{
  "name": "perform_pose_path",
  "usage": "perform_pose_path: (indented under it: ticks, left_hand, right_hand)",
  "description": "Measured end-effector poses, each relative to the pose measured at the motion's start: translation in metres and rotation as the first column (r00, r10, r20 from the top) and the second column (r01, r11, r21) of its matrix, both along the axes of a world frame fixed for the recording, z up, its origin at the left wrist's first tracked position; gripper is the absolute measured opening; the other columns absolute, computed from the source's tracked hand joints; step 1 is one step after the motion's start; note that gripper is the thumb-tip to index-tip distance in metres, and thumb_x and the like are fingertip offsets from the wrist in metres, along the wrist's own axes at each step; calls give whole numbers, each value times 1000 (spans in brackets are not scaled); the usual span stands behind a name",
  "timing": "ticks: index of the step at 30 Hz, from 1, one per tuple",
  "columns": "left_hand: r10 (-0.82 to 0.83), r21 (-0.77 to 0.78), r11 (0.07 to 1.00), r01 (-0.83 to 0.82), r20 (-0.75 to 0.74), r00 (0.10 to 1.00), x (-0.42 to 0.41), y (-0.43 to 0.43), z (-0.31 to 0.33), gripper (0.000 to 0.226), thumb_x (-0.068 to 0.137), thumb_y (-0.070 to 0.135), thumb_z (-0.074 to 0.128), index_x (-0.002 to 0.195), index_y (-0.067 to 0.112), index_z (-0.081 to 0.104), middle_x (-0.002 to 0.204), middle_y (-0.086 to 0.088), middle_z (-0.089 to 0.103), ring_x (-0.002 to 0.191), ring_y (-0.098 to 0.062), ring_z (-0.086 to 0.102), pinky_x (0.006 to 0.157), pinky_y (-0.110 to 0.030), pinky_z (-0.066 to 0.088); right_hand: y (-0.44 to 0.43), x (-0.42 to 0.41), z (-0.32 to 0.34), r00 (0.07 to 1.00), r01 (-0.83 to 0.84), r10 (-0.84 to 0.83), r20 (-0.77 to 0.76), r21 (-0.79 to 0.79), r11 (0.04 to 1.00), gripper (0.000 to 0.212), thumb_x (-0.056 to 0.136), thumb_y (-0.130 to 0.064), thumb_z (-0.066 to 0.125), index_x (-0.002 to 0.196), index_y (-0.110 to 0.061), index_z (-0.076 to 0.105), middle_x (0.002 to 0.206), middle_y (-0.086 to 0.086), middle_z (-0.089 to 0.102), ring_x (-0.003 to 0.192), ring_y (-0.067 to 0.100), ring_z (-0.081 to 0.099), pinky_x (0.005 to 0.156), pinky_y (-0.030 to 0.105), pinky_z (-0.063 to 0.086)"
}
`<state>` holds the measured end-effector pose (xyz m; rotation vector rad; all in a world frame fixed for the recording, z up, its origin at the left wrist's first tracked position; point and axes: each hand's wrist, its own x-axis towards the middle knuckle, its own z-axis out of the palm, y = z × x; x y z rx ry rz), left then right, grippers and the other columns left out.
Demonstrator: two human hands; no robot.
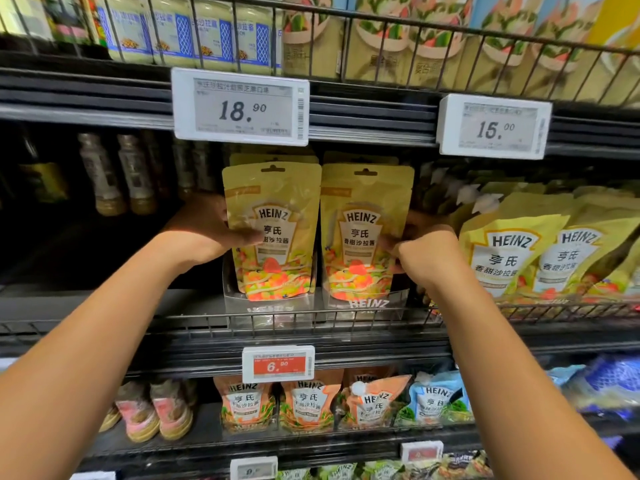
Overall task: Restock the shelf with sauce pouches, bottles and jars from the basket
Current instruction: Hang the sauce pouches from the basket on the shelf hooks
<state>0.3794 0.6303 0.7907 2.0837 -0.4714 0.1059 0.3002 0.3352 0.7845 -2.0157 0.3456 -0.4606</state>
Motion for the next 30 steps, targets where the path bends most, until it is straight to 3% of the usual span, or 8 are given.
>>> perform_pose_path:
  ticks: [5,9,12,14,19,23,27,30]
  left_hand:
    - [-41,-29,999,41,30,999,-9,1,-1,39,74,15,85,94,42,65,76,38,66,74,26,59,61,-1,43]
    - [-1,-116,993,9,67,998,-14,0,-7,47,71,15,86,100,43,61,90,31,65,77,23,60,61,-1,44]
    - [38,-235,972,-26,49,998,-14,1,-15,53,71,16,86,107,42,57,104,20,69,92,4,67,78,-21,53]
    - [76,-313,948,-55,55,996,-14,2,-21,54,74,14,84,112,38,55,106,13,69,97,-6,67,81,-29,53]
    - [210,-478,868,-133,111,971,-25,2,-29,48,83,3,75,116,32,56,100,10,69,87,3,68,70,-16,53]
    - [366,-512,827,-232,178,913,-46,2,-31,39,84,11,72,116,25,56,101,8,65,84,9,63,70,-8,50]
    - [314,-602,792,-101,260,913,-79,-7,-29,25,85,14,66,100,31,57,82,7,65,70,2,61,65,-12,48]
    - [138,-585,808,66,298,945,-103,-21,-32,23,86,14,64,98,33,59,74,4,65,65,-5,60,62,-17,50]
  right_hand:
    - [2,-8,-5,997,29,-32,68,44,999,30,85,5,65,87,-25,68,98,5,75,83,27,73,74,48,63]
    - [2,-16,-11,998,25,-24,64,-19,1000,21,87,-12,70,107,-13,65,98,7,73,85,27,72,77,49,61]
    - [7,-28,-16,993,33,-31,114,-16,999,31,88,-20,73,114,-18,57,106,3,70,96,26,70,82,48,60]
    - [11,-36,-19,989,42,-40,141,-16,999,31,88,-22,74,110,-25,52,99,2,71,89,23,72,79,48,60]
    - [18,-53,-24,981,40,-42,190,11,999,36,91,-20,72,119,-24,50,82,7,72,71,21,73,72,51,61]
    - [21,-63,-26,955,100,-97,280,2,995,36,91,-26,70,122,-28,51,78,-3,73,73,11,71,66,32,56]
    - [26,-71,-29,918,74,-111,380,112,991,23,92,-14,69,104,-31,58,91,4,70,77,11,67,71,35,60]
    - [31,-81,-31,915,15,-102,391,220,975,18,91,-7,68,99,-22,63,87,17,70,73,18,67,60,29,57]
